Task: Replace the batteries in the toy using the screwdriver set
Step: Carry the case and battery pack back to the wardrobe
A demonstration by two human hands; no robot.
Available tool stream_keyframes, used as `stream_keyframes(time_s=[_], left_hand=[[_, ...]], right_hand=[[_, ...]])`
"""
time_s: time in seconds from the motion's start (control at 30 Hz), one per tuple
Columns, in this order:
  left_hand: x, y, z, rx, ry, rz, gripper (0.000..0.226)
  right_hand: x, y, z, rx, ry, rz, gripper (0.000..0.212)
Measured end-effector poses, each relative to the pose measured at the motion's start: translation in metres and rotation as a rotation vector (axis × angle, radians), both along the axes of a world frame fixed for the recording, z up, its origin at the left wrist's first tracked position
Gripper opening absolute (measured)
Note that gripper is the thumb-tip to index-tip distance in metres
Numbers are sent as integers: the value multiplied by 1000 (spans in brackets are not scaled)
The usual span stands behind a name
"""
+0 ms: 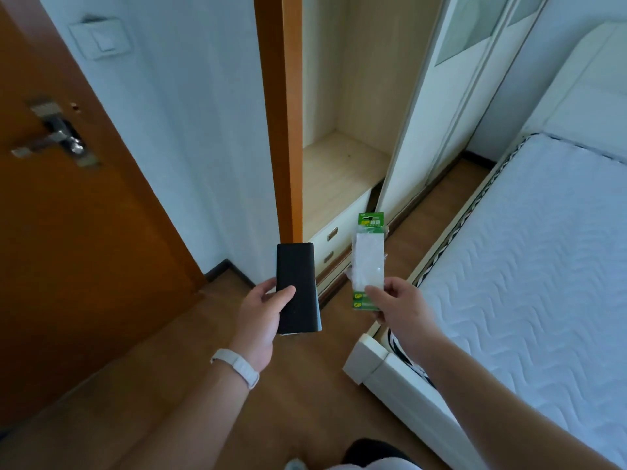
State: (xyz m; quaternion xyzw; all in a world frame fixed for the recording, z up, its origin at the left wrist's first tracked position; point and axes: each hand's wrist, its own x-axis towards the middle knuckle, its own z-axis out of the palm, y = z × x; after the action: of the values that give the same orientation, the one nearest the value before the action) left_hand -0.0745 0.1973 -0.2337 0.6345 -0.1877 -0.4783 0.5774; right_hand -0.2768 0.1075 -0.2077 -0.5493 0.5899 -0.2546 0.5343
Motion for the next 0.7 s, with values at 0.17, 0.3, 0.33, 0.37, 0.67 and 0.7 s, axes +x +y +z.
stream_keyframes(time_s=[0.17, 0.3, 0.33, 0.37, 0.67, 0.7], left_hand=[[5, -62, -7, 13, 17, -44, 27], [7, -110, -13, 33, -20, -106, 20], [8, -124, -14, 38, -34, -116, 20], [10, -138, -14, 48, -47, -120, 21], [16, -280, 9, 79, -120, -122, 35], [16, -293, 14, 69, -121, -121, 35]], right_hand=[[2, -44, -12, 30, -12, -86, 13], [5, -87, -27, 61, -33, -108, 11], [7, -101, -31, 67, -32, -105, 11], [9, -116, -35, 71, -33, -100, 12], [19, -258, -29, 52, -90, -82, 10], [20, -271, -26, 46, -92, -77, 11]])
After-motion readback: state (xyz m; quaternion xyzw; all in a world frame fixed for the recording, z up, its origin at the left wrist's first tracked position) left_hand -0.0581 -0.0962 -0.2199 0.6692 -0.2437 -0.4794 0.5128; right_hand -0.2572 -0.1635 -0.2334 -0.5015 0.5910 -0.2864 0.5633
